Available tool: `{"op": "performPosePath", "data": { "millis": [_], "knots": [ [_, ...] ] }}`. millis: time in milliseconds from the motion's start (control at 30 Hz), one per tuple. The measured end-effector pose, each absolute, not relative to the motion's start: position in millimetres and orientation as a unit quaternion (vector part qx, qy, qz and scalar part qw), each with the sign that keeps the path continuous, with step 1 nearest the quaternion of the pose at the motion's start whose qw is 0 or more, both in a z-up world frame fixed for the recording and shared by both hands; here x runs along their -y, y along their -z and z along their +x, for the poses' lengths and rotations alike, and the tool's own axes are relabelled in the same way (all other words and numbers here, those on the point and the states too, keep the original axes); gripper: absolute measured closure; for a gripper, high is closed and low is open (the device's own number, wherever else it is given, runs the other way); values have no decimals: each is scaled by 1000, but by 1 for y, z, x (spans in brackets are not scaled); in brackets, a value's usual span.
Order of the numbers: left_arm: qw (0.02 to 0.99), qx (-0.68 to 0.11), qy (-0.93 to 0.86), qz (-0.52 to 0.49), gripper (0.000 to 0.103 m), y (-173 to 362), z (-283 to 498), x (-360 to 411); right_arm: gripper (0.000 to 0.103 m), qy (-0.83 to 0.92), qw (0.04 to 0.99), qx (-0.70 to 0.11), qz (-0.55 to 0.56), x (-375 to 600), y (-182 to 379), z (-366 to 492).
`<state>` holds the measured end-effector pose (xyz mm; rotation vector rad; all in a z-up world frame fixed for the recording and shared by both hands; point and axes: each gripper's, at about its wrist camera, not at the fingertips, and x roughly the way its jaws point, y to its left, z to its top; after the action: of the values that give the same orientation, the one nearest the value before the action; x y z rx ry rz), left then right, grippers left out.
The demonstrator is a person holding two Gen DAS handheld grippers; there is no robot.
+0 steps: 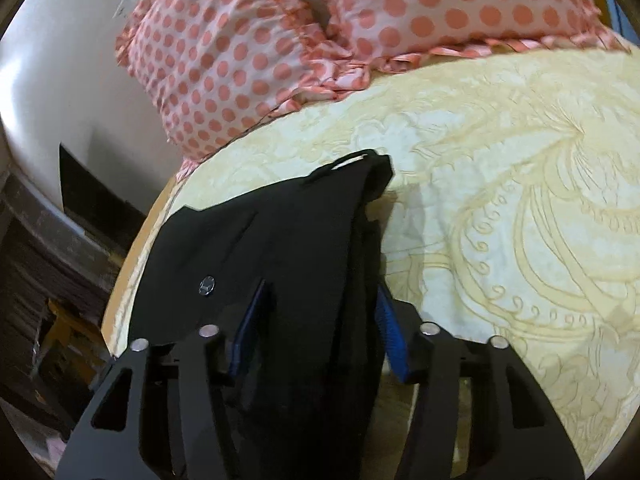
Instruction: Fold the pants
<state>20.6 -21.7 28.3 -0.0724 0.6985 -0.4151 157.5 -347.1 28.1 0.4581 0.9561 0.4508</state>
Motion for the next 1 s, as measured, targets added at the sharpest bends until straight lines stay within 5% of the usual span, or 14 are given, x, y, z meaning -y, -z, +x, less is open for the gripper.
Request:
{"op": "performPosePath", "data": {
  "millis": [200, 267, 433, 567, 667, 833, 1000],
  "knots": [
    [917, -343, 202, -36, 2, -29, 22, 20, 49, -216, 833, -447, 243, 354, -25, 163],
    [913, -350, 203, -50, 3, -35, 24, 16, 67, -227, 846, -431, 217, 348, -31, 158],
    [920, -326, 183, -119, 5, -72, 43, -24, 78, -273, 876, -366, 154, 333, -61, 134],
    [905, -361, 163, -154, 6, -78, 86, -50, 78, -266, 878, -373, 142, 331, -59, 136],
    [877, -420, 159, -170, 21, -63, 121, -56, 78, -261, 873, -382, 156, 335, -52, 141],
    [845, -484, 155, -165, 27, -41, 151, -48, 77, -253, 868, -396, 161, 338, -46, 145],
    [847, -493, 148, -137, 27, -37, 168, -43, 64, -239, 857, -421, 174, 342, -38, 154]
  ]
}}
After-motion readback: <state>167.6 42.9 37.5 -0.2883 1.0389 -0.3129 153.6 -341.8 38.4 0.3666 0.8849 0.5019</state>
